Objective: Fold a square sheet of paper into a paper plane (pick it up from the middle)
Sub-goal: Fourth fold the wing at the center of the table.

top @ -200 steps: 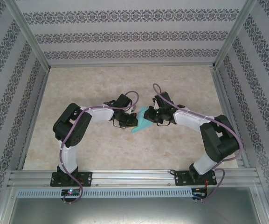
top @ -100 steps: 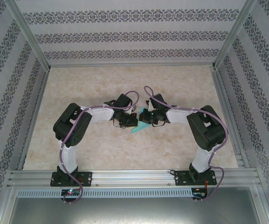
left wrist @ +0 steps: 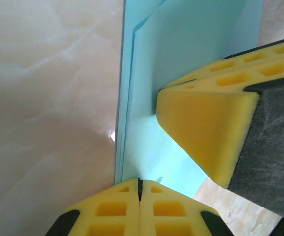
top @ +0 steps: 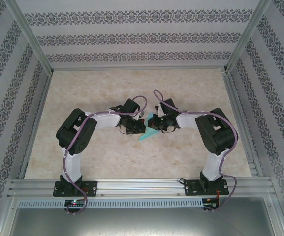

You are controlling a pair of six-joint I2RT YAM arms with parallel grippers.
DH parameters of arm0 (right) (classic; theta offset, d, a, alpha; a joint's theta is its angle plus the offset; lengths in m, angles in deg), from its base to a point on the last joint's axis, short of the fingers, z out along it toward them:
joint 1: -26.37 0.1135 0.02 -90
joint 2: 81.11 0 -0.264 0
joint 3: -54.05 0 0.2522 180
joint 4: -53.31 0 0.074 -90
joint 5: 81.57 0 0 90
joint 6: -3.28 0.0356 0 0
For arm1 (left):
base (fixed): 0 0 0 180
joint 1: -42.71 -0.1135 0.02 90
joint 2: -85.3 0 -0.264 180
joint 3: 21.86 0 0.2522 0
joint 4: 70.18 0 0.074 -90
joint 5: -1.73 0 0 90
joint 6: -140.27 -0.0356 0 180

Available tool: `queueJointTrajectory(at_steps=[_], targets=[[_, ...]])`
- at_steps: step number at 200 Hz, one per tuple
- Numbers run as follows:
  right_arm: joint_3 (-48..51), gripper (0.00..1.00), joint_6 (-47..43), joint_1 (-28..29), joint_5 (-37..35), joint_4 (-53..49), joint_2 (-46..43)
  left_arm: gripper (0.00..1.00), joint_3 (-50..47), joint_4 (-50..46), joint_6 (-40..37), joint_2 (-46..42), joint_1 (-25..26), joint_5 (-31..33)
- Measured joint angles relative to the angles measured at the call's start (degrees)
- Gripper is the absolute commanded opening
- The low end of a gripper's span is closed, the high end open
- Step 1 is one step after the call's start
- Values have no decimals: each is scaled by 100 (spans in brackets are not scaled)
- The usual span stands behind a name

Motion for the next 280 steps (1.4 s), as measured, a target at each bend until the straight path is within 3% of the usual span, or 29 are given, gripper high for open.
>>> queueJointTrajectory(at_steps=[105, 137, 173, 280], targets=[[-4, 0, -103, -254, 400, 105, 118, 0, -22, 42, -22, -7, -11, -42], [79, 0, -39, -162, 396, 306, 118, 7, -151, 208, -26, -87, -46, -90], [192, 0, 160, 109, 264, 675, 118, 9, -409, 350, 28, -343, -114, -129], [201, 0, 365, 245, 190, 765, 122, 0, -490, 428, 151, -337, -114, -31]])
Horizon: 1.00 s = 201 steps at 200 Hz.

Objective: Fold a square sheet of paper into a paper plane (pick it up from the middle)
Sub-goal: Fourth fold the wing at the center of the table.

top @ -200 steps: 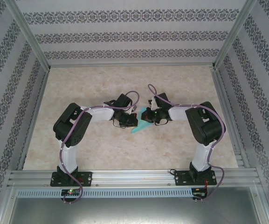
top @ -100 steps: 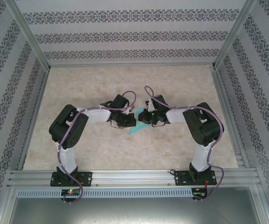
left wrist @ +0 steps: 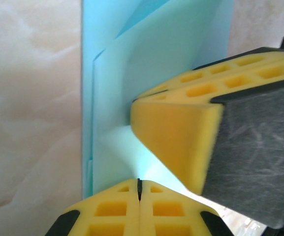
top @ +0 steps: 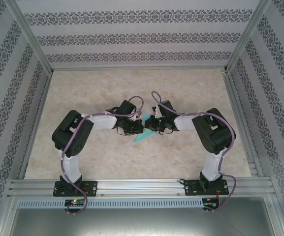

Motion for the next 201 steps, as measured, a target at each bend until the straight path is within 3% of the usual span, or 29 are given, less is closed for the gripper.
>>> queueJointTrajectory(at_steps=[46, 93, 201], targets=[[-22, 4, -107, -98, 81, -151, -103, 0, -13, -57, -42, 15, 0, 70], [55, 0, -275, -107, -162, -321, -586, 0, -13, -70, -101, 15, 0, 76], [-164, 0, -564, -24, -83, -645, -87, 0, -2, -140, -192, 15, 0, 76]])
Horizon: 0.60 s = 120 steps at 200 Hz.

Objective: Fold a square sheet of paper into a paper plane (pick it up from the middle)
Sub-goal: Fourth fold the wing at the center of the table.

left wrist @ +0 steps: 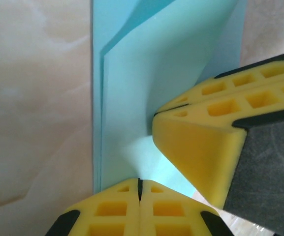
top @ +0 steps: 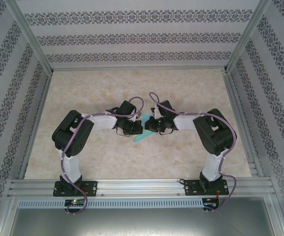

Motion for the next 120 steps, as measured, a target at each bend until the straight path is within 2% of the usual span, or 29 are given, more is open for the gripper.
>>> queueJointTrajectory(at_steps=[38, 69, 90, 120], targets=[[-236, 0, -164, -542, 98, -125, 151, 0, 0, -2, -105, 7, -20, -26], [-393, 0, -212, -929, -142, -144, 164, 0, -7, -48, -168, 11, -76, -114], [-323, 0, -210, -942, -271, -125, -46, 0, 0, -96, -262, 11, -103, -162], [-57, 0, -199, -667, -299, 0, -682, 0, 17, -170, -337, 11, -114, -192]])
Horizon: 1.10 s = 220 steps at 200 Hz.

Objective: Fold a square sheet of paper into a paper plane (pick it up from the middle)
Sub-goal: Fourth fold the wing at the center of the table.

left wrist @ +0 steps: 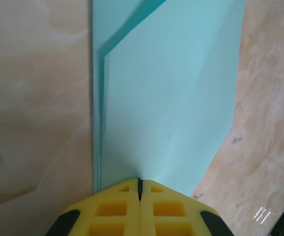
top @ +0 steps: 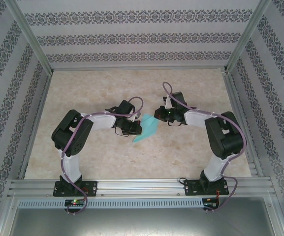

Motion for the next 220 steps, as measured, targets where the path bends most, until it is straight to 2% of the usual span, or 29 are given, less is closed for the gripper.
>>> queueJointTrajectory(at_steps=[44, 75, 110, 157, 188, 220], targets=[[28, 0, 42, 636, 15, 175, 72, 0, 33, -63, -94, 13, -4, -2], [-4, 0, 52, 717, 61, 184, 538, 0, 52, -96, -120, 22, -7, -4], [-151, 0, -44, 516, 22, 33, 787, 0, 52, -101, -164, 26, -11, -13], [-212, 0, -111, -330, -94, 13, 824, 0, 52, -94, -240, 44, -39, -92], [-120, 0, -98, -538, -748, -256, 348, 0, 52, -94, -258, 50, -55, -122], [87, 0, 22, -262, -905, -284, -621, 0, 59, -94, -267, 59, -74, -166]])
